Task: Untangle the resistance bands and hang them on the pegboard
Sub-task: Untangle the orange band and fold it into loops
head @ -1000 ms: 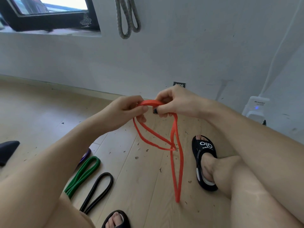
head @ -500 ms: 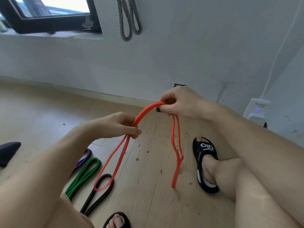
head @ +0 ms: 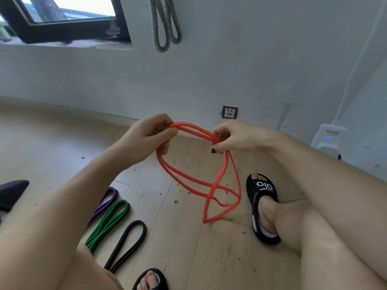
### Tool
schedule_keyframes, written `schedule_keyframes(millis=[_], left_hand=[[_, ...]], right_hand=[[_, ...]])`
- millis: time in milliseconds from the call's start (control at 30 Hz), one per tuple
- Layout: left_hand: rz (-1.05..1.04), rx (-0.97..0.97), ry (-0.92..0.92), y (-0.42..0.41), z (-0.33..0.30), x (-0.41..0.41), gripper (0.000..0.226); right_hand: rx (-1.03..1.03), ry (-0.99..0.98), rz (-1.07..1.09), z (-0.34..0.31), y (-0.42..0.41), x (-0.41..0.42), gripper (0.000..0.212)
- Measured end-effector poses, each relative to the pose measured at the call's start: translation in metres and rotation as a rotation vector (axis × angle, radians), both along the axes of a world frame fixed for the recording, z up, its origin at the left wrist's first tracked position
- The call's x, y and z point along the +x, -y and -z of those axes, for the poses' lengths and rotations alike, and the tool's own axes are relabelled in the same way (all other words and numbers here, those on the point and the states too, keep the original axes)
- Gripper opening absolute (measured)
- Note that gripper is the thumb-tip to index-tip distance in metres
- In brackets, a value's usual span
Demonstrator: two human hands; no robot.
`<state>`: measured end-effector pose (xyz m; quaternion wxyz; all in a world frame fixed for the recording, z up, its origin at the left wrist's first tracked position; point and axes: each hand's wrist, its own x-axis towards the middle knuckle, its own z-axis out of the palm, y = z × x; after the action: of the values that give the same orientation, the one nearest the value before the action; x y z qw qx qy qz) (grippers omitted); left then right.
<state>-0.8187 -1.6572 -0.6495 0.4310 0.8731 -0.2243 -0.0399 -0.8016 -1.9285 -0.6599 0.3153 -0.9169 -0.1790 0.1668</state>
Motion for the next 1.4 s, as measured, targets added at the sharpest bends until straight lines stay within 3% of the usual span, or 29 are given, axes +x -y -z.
schedule_keyframes(millis=[233,333,567,1167,1300,1400], left_hand=[[0.094,0.214,-0.18,-0.01,0.008,0.004,0.012],[0.146,0.155,-0.194,0.004,0.008,-0.002,0.017],[0.099,-0.055,-0.09,0.028,0.0,-0.01,0.011],[0.085,0.008,-0.056,0.033,0.0,-0.009,0.015],[0.067,0.089,0.019,0.028,0.002,-0.007,0.016],[0.057,0.027,-0.004,0.029,0.0,-0.007,0.016]], right_hand=[[0.366,0.015,-0.006,-0.028,-0.011,-0.015,0.019],[0.444,0.005,-0.011,-0.036,-0.018,-0.019,0.021],[0.5,-0.038,0.015,-0.041,-0.028,-0.023,0.027],[0.573,-0.043,0.136,-0.047,-0.036,-0.024,0.035],[0.541,-0.039,0.15,-0.047,-0.036,-0.023,0.035],[0.535,-0.029,0.162,-0.047,-0.036,-0.022,0.035]])
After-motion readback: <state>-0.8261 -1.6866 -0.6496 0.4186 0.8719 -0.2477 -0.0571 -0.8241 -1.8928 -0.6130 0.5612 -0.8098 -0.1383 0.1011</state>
